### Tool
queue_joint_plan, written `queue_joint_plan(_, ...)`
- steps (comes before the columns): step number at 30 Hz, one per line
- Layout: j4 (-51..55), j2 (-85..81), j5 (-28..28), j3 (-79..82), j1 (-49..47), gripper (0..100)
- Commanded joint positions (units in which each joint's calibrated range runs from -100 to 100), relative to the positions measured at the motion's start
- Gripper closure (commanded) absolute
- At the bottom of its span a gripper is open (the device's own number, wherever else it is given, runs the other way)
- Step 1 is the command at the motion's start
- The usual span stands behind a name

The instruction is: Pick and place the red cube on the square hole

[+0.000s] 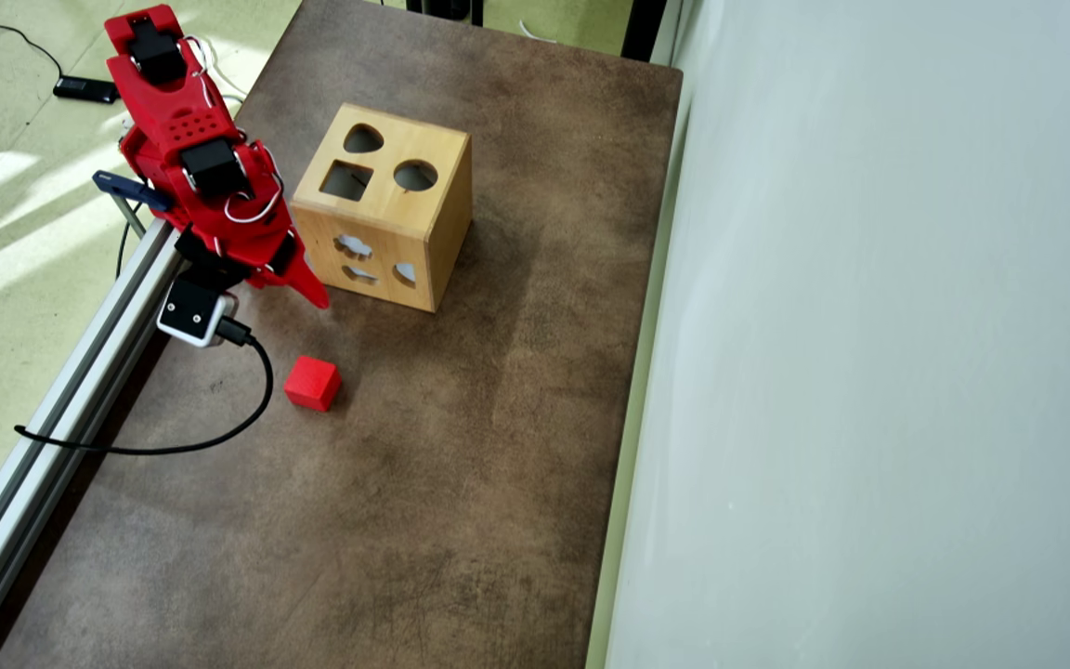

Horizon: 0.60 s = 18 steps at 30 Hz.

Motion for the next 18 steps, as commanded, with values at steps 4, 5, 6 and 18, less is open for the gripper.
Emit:
queue_joint_plan(4, -0.36, 9.15, 0.39, -13.38, 3.37, 66)
queue_joint_plan(5, -0.36, 10.43, 0.39, -14.63, 3.37, 66)
queue_joint_plan(6, -0.36, 11.70, 0.39, -15.70, 3.37, 66)
queue_joint_plan(18, 0.52, 17.22, 0.39, -17.13, 2.55, 66)
